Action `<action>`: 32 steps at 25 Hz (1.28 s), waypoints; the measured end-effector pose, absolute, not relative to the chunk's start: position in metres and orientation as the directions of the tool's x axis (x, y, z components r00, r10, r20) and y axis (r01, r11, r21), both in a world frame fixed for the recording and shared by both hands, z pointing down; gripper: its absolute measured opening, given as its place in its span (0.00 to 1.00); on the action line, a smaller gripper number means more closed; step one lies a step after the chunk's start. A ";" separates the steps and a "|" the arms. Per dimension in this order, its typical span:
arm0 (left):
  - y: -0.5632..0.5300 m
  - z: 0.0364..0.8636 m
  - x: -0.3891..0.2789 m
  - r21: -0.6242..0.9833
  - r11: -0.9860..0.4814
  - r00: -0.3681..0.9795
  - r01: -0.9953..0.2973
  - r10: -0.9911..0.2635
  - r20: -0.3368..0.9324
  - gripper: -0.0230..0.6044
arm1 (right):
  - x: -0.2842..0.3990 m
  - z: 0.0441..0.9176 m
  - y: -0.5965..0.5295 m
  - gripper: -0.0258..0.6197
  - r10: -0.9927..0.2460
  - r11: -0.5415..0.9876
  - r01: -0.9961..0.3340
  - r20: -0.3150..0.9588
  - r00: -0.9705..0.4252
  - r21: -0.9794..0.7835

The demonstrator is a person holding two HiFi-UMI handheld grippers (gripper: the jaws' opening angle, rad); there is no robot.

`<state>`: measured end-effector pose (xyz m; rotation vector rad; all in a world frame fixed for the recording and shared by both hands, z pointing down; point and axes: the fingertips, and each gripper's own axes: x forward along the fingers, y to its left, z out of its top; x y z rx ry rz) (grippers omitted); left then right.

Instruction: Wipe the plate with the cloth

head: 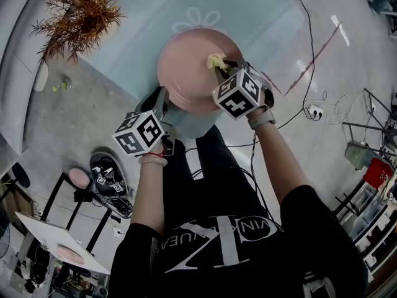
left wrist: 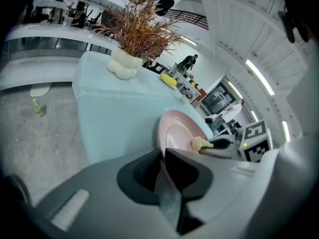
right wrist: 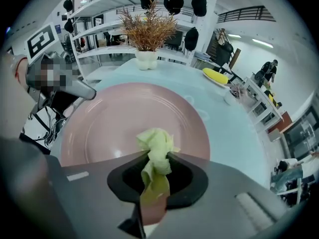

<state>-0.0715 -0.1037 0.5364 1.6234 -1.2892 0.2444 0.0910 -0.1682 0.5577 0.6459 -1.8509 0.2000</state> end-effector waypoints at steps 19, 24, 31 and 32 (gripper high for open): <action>-0.104 0.536 -0.071 0.578 0.079 0.420 -0.812 -0.609 0.673 0.04 | 0.026 0.560 -0.118 0.15 -0.163 0.932 -0.362 0.912 -0.377 0.017; -0.105 0.538 -0.073 0.579 0.083 0.417 -0.811 -0.612 0.672 0.04 | 0.013 0.560 -0.138 0.15 -0.212 0.927 -0.371 0.894 -0.394 0.056; -0.104 0.538 -0.073 0.575 0.085 0.410 -0.814 -0.617 0.672 0.04 | 0.019 0.559 -0.175 0.15 -0.290 0.900 -0.419 0.883 -0.369 0.121; -0.105 0.538 -0.073 0.575 0.086 0.409 -0.814 -0.618 0.671 0.04 | 0.024 0.559 -0.180 0.15 -0.304 0.892 -0.434 0.882 -0.360 0.130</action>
